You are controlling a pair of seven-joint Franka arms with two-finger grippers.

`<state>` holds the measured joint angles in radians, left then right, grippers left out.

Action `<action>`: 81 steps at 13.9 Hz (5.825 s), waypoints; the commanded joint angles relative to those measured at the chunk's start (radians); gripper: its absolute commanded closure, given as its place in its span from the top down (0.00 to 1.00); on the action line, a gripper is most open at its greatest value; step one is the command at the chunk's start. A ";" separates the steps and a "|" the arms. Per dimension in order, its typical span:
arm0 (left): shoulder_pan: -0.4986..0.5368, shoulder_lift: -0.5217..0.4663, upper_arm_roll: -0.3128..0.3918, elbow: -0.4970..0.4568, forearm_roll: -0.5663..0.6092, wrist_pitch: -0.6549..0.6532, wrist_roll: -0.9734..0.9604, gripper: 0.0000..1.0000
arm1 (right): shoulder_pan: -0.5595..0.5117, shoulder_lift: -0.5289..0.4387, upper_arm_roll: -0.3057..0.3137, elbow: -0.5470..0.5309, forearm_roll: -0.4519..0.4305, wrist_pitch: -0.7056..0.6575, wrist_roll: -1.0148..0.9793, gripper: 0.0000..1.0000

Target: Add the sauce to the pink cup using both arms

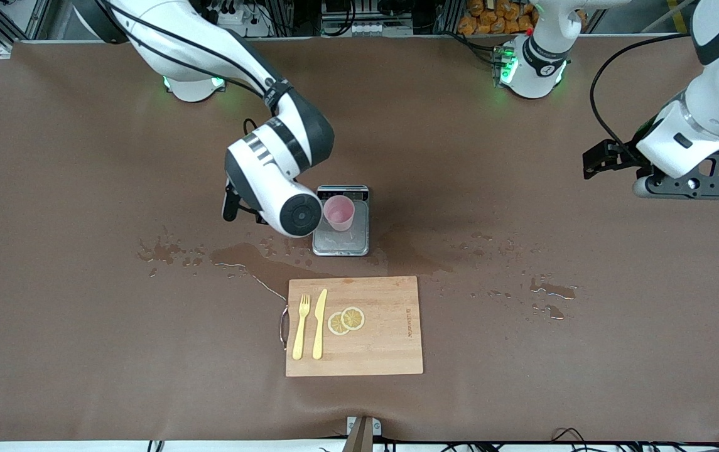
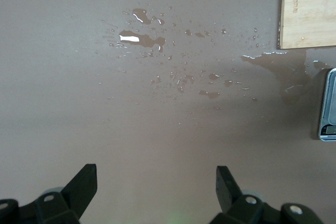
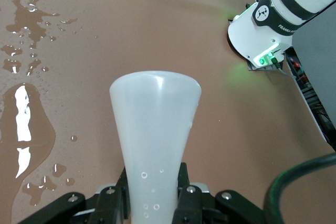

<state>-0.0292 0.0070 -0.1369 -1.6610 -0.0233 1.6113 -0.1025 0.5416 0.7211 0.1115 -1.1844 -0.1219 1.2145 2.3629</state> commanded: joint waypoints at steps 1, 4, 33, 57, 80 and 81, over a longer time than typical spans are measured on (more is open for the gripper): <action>-0.015 -0.028 0.031 0.007 0.016 -0.043 0.073 1.00 | 0.034 0.038 -0.009 0.048 -0.054 -0.012 0.033 0.00; -0.030 -0.044 0.069 0.009 0.017 -0.077 0.132 1.00 | 0.031 0.041 -0.009 0.048 -0.058 -0.012 0.033 0.00; -0.077 -0.055 0.125 0.079 0.026 -0.114 0.076 1.00 | -0.850 0.009 -0.001 -0.027 0.662 -0.066 -1.295 0.00; -0.078 -0.047 0.125 0.079 0.036 -0.093 0.079 1.00 | -1.117 0.310 -0.007 -0.072 0.668 -0.019 -1.873 1.00; -0.081 -0.051 0.123 0.078 0.026 -0.079 0.084 1.00 | -0.680 -0.190 0.002 0.140 0.431 -0.188 -1.719 1.00; -0.081 -0.053 0.122 0.078 0.025 -0.080 0.084 1.00 | -0.640 -0.198 -0.003 0.140 0.412 -0.170 -1.716 1.00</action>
<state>-0.1061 -0.0365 -0.0131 -1.5841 -0.0113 1.5280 -0.0129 -0.1659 0.5573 0.1235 -1.0151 0.3442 1.0159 0.6413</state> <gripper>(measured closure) 0.000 0.000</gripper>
